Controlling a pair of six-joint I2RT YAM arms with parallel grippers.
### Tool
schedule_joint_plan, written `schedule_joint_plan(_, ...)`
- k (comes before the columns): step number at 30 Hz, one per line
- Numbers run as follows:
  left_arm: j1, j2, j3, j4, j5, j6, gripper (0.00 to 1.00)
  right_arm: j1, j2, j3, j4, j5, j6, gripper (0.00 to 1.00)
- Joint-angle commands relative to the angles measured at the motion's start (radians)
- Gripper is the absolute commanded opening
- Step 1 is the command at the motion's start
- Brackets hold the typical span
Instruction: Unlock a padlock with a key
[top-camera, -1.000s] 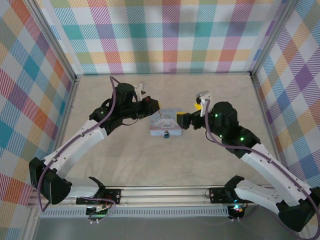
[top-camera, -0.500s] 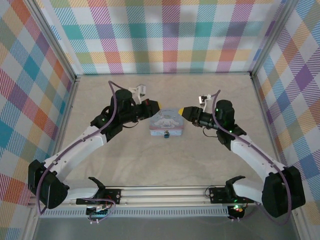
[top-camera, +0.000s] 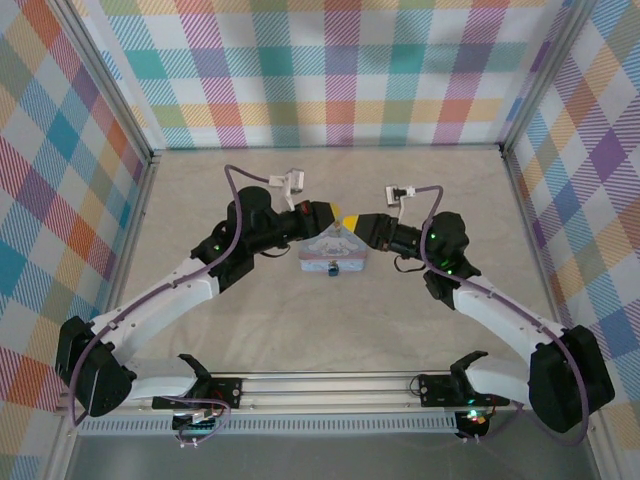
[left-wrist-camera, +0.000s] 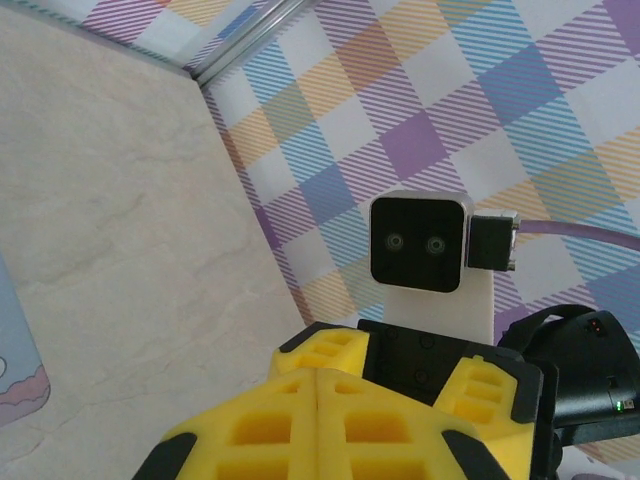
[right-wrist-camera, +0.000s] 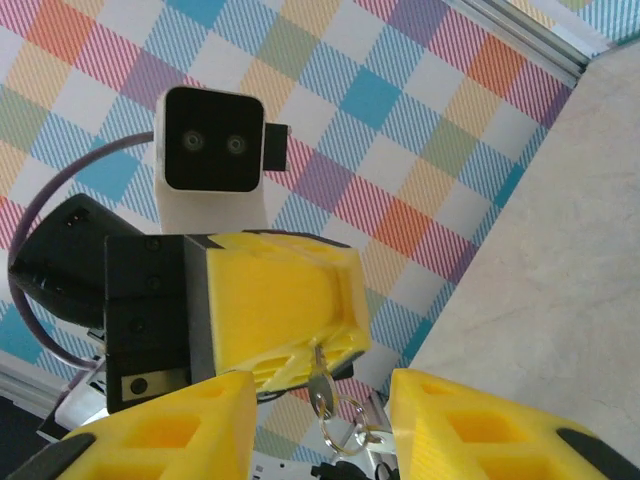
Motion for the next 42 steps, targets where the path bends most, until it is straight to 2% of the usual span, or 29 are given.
schedule_joint_plan(1, -0.015, -0.021, -0.010, 0.072, -0.006, -0.016, 0.00, 0.017, -0.009, 0.001, 0.075, -0.010, 0.002, 0.38)
schedule_joint_plan(6, -0.020, -0.019, -0.013, 0.099, 0.005, -0.032, 0.00, 0.025, -0.009, 0.005, 0.054, 0.007, -0.014, 0.37)
schedule_joint_plan(11, -0.028, -0.020, -0.017, 0.107, 0.003, -0.034, 0.00, 0.030, 0.006, 0.015, 0.076, -0.003, -0.005, 0.26)
schedule_joint_plan(17, -0.032, -0.019, -0.022, 0.124, 0.012, -0.039, 0.00, 0.033, 0.014, 0.021, 0.079, 0.004, -0.006, 0.24)
schedule_joint_plan(22, -0.033, -0.029, -0.034, 0.133, 0.002, -0.042, 0.00, 0.033, 0.020, 0.022, 0.083, -0.001, -0.002, 0.12)
schedule_joint_plan(25, -0.034, -0.038, -0.040, 0.136, -0.005, -0.044, 0.00, 0.033, 0.017, 0.016, 0.095, -0.004, 0.001, 0.00)
schedule_joint_plan(29, -0.034, -0.053, -0.042, 0.121, -0.013, -0.036, 0.00, 0.032, -0.007, 0.009, 0.057, 0.010, -0.023, 0.00)
schedule_joint_plan(30, -0.034, -0.060, -0.039, 0.108, -0.018, -0.031, 0.07, 0.032, -0.016, 0.010, 0.033, 0.012, -0.036, 0.00)
schedule_joint_plan(32, -0.032, -0.074, -0.037, 0.079, -0.027, -0.017, 0.34, 0.030, -0.039, 0.021, -0.028, 0.005, -0.079, 0.00)
schedule_joint_plan(33, -0.031, -0.082, -0.033, 0.064, -0.026, -0.008, 0.39, 0.030, -0.050, 0.027, -0.063, 0.001, -0.100, 0.00)
schedule_joint_plan(36, -0.022, -0.103, -0.024, 0.013, -0.019, 0.008, 0.48, 0.029, -0.084, 0.053, -0.179, -0.024, -0.165, 0.00)
schedule_joint_plan(42, -0.002, -0.104, 0.024, -0.085, 0.058, 0.047, 0.51, 0.027, -0.124, 0.110, -0.359, -0.089, -0.273, 0.00)
